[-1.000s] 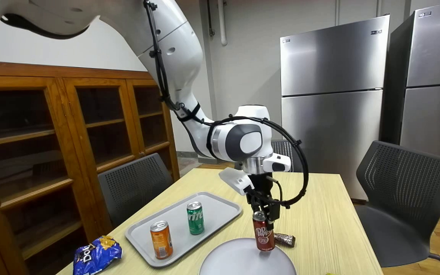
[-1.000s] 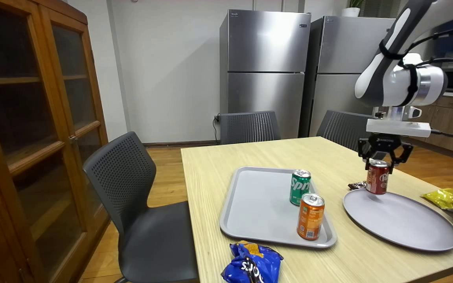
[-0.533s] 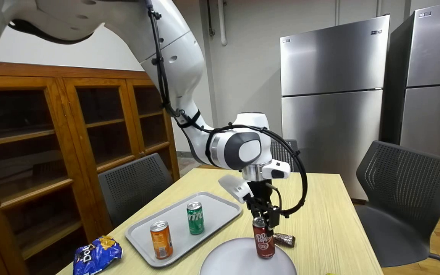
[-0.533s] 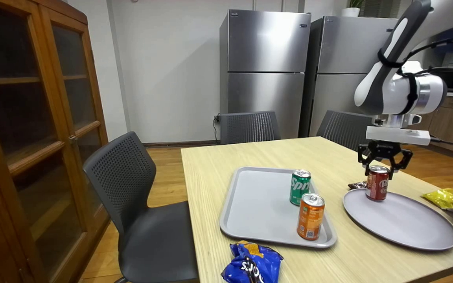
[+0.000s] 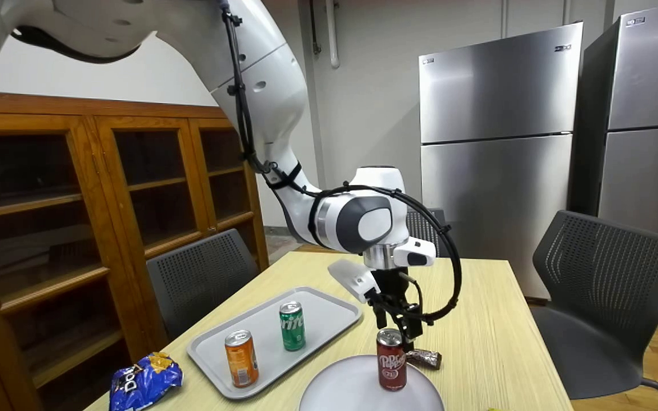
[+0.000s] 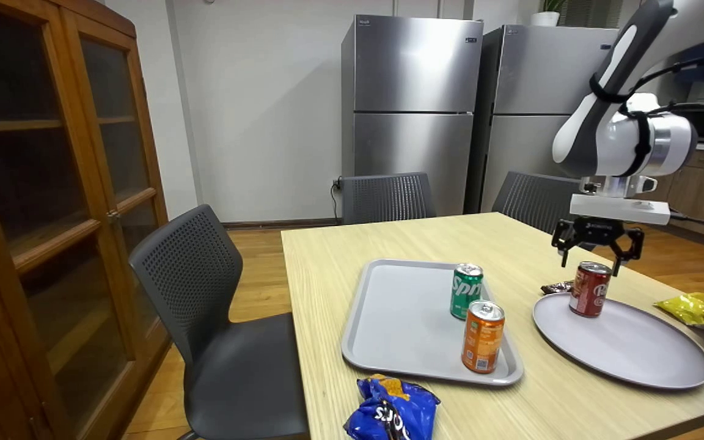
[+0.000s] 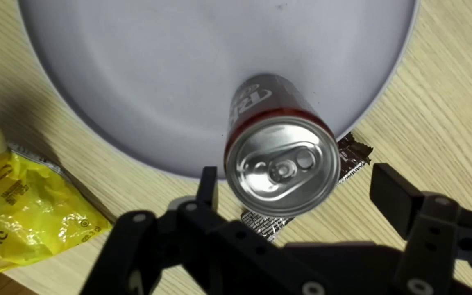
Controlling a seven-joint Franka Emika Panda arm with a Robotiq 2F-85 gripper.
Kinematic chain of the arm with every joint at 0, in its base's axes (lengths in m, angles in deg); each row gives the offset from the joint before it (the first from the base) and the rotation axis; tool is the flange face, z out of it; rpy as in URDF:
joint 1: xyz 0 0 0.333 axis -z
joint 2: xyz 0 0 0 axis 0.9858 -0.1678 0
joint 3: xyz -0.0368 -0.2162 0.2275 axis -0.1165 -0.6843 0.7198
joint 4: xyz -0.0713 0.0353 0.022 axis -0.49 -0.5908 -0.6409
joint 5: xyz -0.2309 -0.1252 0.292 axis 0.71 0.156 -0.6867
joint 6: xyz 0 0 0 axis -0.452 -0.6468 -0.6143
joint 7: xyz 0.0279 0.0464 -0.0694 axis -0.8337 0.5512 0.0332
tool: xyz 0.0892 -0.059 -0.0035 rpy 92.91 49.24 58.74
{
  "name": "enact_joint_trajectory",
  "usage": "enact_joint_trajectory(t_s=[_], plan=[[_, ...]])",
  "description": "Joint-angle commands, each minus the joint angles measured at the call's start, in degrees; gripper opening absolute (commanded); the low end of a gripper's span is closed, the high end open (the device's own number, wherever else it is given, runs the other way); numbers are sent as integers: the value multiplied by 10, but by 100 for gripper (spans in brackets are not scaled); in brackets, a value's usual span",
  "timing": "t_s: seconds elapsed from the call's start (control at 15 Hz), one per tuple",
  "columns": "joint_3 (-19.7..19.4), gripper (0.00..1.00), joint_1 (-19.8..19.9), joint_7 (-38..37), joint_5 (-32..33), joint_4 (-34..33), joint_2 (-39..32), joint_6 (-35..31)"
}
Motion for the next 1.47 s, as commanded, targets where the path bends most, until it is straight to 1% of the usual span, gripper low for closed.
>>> enact_joint_trajectory(t_s=[0.0,0.27,0.53,0.87,1.4], plan=[[2,100,6,12,5,7,34,16],[3,100,2,15,10,8,64,20],[19,100,1,31,2,10,88,21],[52,100,-8,41,-11,9,100,16],[109,100,-24,46,-52,5,90,18]])
